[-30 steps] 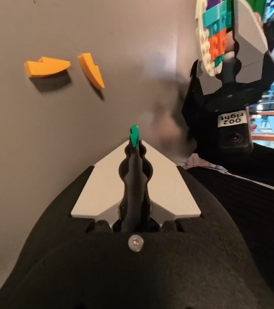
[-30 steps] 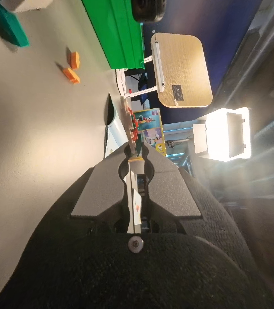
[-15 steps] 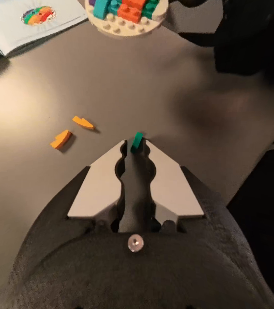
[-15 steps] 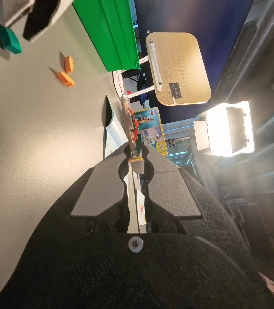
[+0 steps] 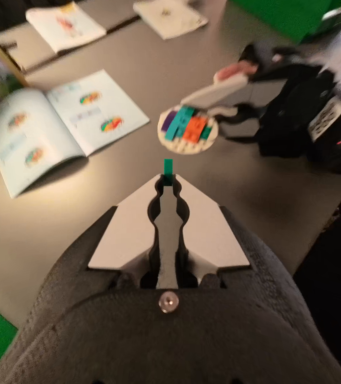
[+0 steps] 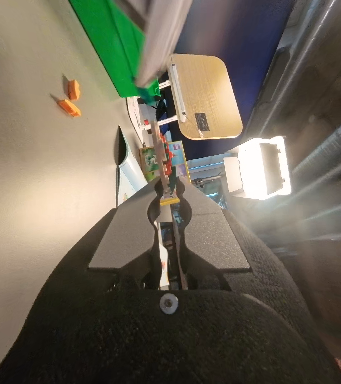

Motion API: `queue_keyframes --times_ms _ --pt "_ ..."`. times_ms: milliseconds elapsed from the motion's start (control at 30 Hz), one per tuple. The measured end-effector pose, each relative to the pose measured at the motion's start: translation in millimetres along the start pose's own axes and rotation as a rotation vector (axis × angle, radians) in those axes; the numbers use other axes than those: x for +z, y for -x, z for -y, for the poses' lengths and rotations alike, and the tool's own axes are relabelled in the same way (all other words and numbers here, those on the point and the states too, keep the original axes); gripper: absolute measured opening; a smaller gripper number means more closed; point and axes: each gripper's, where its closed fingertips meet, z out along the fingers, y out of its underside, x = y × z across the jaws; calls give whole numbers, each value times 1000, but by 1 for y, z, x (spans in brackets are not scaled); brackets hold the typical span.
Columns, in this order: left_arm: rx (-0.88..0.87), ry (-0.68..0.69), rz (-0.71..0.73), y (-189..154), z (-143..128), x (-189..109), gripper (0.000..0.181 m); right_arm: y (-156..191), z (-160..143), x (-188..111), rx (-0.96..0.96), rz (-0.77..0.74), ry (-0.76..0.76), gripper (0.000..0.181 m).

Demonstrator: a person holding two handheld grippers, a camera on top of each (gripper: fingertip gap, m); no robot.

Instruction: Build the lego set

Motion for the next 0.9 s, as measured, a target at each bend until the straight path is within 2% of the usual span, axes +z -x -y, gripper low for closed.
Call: queue_keyframes --times_ms 33,233,900 --pt "31 -7 -10 -3 9 -2 7 0 2 0 -7 -3 -5 10" --pt "102 57 -125 -20 22 8 7 0 10 -1 -13 -9 -33 10" --pt "241 207 -164 -19 15 8 7 3 19 -3 -24 0 -77 10"
